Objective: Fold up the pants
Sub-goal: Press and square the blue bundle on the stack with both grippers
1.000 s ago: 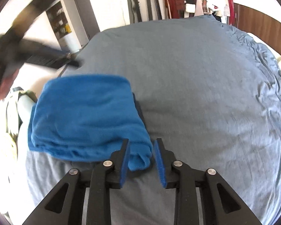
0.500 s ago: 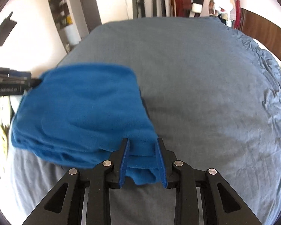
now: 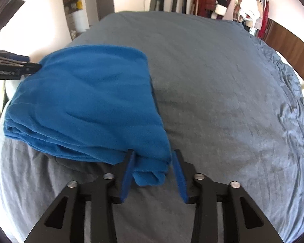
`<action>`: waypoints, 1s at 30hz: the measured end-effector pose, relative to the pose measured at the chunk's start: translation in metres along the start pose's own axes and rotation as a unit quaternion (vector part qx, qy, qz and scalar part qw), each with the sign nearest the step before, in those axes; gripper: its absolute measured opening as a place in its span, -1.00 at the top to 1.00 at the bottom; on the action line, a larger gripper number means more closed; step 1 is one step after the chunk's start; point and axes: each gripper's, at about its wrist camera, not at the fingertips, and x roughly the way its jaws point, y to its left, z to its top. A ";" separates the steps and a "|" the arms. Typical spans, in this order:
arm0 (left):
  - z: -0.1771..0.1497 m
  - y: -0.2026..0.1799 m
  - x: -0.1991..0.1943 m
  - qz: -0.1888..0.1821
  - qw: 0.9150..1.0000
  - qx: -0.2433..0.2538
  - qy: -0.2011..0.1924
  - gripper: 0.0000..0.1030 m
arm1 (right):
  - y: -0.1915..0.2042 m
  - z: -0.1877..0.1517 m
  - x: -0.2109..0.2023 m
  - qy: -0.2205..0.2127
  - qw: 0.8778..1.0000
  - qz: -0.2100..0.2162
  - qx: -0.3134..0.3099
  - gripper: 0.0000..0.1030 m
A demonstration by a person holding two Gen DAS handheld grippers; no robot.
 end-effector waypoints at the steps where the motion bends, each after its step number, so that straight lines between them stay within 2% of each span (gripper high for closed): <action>1: -0.001 0.002 -0.005 0.009 1.000 0.000 -0.002 -0.19 | -0.002 0.002 -0.003 0.002 1.000 0.001 0.003 0.22; 5: -0.014 0.010 -0.026 0.040 0.999 0.002 0.004 -0.18 | -0.006 0.013 -0.022 -0.009 1.000 -0.007 0.014 0.22; 8: -0.019 0.019 -0.049 0.033 0.999 -0.019 -0.011 -0.18 | 0.001 0.021 -0.043 -0.040 0.999 0.018 0.006 0.22; 11: -0.015 0.029 -0.069 -0.005 0.998 -0.043 -0.042 -0.19 | 0.014 0.026 -0.062 -0.077 0.994 0.073 0.009 0.22; 14: -0.007 0.030 -0.076 -0.026 0.997 -0.028 -0.071 -0.20 | 0.032 0.028 -0.073 -0.106 0.985 0.135 0.007 0.22; 17: 0.004 0.026 -0.069 -0.050 0.995 -0.009 -0.085 -0.19 | 0.053 0.029 -0.069 -0.108 0.979 0.170 -0.014 0.22; 20: 0.012 0.021 -0.053 -0.101 0.992 0.005 -0.077 -0.17 | 0.071 0.029 -0.061 -0.110 0.976 0.187 -0.024 0.24; 22: 0.014 0.016 -0.039 -0.118 0.991 0.009 -0.063 -0.08 | 0.077 0.028 -0.055 -0.107 0.976 0.186 -0.024 0.26; 26: 0.014 0.013 -0.010 -0.132 0.991 0.012 -0.027 0.09 | 0.082 0.029 -0.038 -0.087 0.976 0.199 0.011 0.43; 27: 0.012 0.015 -0.003 -0.130 0.991 0.009 -0.023 0.09 | 0.086 0.029 -0.033 -0.079 0.976 0.204 0.010 0.53; 30: 0.007 0.028 0.012 -0.142 0.990 -0.016 -0.013 0.09 | 0.106 0.025 -0.025 -0.065 0.976 0.208 -0.021 0.65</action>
